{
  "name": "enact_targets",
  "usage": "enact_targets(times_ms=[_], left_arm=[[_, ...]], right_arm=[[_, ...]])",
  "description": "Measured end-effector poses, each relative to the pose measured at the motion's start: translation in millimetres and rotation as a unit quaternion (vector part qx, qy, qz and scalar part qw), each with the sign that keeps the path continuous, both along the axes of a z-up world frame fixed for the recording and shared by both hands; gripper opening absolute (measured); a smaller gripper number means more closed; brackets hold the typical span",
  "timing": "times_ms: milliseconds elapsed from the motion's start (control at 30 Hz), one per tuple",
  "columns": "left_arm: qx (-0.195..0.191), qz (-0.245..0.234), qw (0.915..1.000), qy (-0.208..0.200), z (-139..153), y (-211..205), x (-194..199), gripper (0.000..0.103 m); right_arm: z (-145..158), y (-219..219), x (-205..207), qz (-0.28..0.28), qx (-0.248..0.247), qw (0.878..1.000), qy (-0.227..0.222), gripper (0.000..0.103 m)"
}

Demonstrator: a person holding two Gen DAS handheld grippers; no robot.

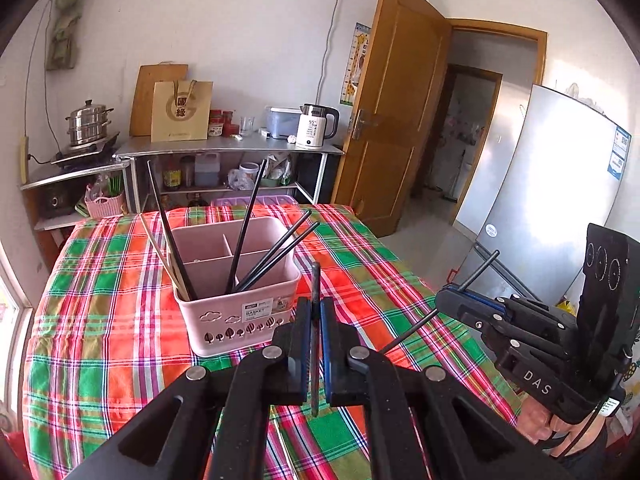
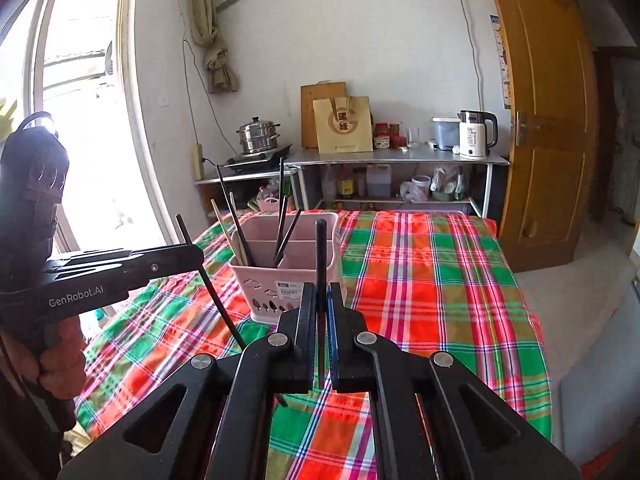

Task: Organize utensils
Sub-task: 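Lift both held chopsticks and carry them over the pink basket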

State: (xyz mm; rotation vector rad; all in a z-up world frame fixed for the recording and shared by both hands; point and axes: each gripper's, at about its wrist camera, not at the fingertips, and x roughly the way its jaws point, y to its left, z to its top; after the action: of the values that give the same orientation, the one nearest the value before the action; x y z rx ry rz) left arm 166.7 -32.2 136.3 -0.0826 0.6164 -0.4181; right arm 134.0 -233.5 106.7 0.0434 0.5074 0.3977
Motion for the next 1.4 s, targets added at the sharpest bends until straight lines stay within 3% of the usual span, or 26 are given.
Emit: enact_targets(times_ms=[633,1133,1400], left_arm=[[0.014,0.014,0.9998,-0.007,29.5,30.1,0.1,0.004],[0.01,0.063,0.9968,-0.048,108.4,71.5,52.1,0.004],[0.017,0.076,0.9948,-0.066,114.2,76.7,84.3,0.004]], right_arm=[[23.9,17.2,1.7,0.036,0.011,0.999,-0.019,0.005],[81.3,55.1,54.5,0.058,0.046,0.995,-0.066,0.005],[89.3,74.7,82.6,0.049,0.055,0.994,-0.08,0.005]])
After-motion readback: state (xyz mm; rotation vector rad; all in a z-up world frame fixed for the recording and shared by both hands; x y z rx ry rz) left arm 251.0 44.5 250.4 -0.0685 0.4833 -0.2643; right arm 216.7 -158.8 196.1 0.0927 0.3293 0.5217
